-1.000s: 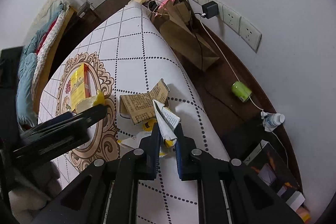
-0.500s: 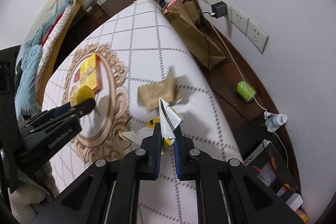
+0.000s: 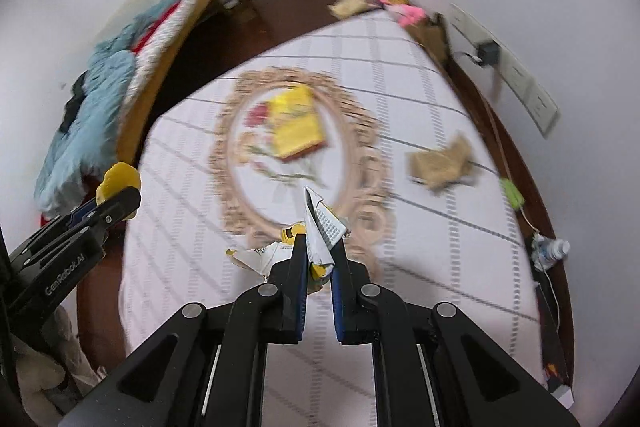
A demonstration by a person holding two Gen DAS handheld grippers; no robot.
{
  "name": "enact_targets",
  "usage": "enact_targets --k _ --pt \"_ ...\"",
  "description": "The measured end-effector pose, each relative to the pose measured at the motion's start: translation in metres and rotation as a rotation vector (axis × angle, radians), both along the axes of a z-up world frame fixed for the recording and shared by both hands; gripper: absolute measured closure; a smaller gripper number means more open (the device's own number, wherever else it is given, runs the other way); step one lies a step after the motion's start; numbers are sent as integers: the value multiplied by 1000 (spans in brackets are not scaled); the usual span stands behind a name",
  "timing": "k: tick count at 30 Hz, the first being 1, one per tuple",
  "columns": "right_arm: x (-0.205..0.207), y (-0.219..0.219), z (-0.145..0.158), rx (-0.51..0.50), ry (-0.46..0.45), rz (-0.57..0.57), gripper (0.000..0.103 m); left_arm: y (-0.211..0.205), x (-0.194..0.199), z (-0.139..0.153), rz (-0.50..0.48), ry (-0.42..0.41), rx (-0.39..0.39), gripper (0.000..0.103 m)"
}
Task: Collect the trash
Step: 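Carry the fruit peel and paper wrapper over the trash bin, then open both tools to drop the peel and wrapper into the bin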
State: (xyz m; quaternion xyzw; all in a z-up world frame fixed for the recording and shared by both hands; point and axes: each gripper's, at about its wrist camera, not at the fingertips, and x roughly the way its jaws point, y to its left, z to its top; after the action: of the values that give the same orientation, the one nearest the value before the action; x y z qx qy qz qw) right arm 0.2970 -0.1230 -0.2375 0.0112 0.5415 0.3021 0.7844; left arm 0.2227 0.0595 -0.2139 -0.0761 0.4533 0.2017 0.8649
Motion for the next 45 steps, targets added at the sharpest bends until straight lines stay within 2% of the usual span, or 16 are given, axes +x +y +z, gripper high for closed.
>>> enact_targets --k 4,11,15,19,24,28,33,41,45 --pt "-24 39 30 35 -34 73 93 29 -38 28 56 -47 11 75" --pt "-82 135 79 97 -88 242 93 91 -103 62 170 -96 44 75" --pt "-119 198 88 112 -91 336 93 135 -148 68 253 -98 62 75" --pt "-158 263 78 102 -68 432 93 176 -191 57 340 -82 56 75" --pt "-211 348 39 57 -8 549 93 234 -252 23 462 -31 21 75" --pt "-249 401 -9 5 49 621 93 269 -292 -8 534 16 -12 75" --pt "-296 465 -81 -81 126 699 93 315 -333 -66 611 80 -99 75" --pt "-336 527 -179 -233 177 770 93 362 -366 -163 687 125 -318 74" --pt "-341 540 -209 -273 188 784 93 370 -367 -185 698 129 -363 74"
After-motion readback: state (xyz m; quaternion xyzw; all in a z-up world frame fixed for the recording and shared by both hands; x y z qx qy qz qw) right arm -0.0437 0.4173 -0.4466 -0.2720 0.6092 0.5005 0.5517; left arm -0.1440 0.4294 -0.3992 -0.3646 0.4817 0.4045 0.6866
